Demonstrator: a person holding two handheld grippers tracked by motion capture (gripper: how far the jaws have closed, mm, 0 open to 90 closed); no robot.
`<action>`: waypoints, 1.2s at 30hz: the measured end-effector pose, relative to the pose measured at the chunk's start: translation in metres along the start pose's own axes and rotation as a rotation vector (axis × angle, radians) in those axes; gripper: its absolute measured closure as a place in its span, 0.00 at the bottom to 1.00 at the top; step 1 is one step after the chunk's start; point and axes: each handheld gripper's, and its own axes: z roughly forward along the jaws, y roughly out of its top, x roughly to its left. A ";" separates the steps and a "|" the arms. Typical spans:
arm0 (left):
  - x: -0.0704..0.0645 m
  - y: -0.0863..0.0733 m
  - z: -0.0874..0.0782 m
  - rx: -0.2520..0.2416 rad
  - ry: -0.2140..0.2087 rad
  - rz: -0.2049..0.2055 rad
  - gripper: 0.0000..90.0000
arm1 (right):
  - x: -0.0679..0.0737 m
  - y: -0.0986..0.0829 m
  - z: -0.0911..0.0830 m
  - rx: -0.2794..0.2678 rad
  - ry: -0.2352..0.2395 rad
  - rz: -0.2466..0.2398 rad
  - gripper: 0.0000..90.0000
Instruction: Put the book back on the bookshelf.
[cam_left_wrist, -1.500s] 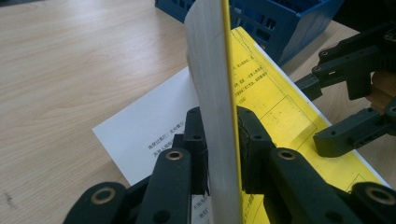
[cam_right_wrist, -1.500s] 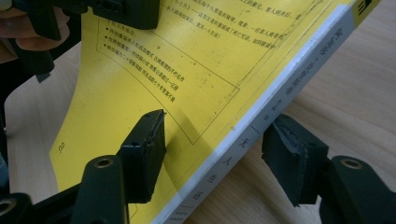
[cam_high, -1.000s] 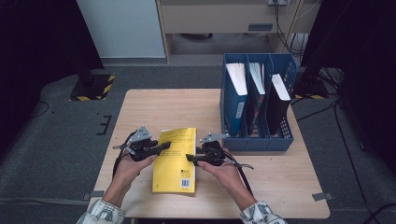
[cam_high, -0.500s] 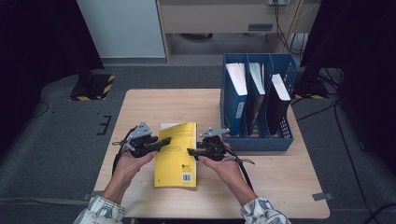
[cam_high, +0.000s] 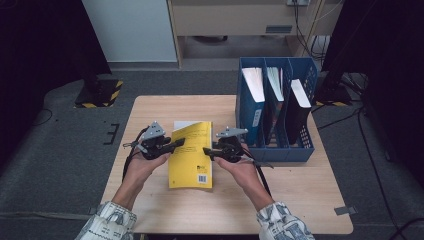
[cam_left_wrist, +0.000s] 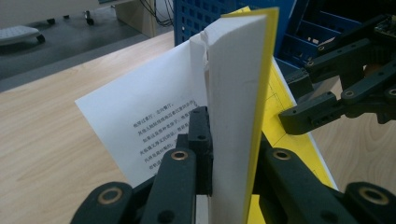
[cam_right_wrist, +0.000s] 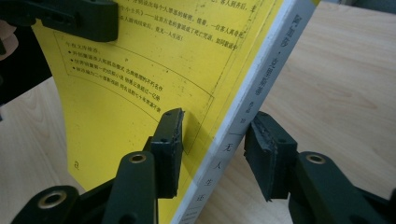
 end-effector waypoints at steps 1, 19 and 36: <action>0.001 0.002 0.001 -0.005 0.001 0.000 0.88 | -0.001 0.002 0.000 -0.005 -0.004 0.005 0.66; -0.001 0.021 0.004 -0.076 0.024 0.063 0.88 | -0.014 0.026 -0.006 -0.064 -0.097 -0.055 0.73; -0.019 -0.004 -0.024 -0.078 -0.055 0.045 0.73 | 0.009 0.002 -0.032 -0.076 -0.026 -0.151 0.70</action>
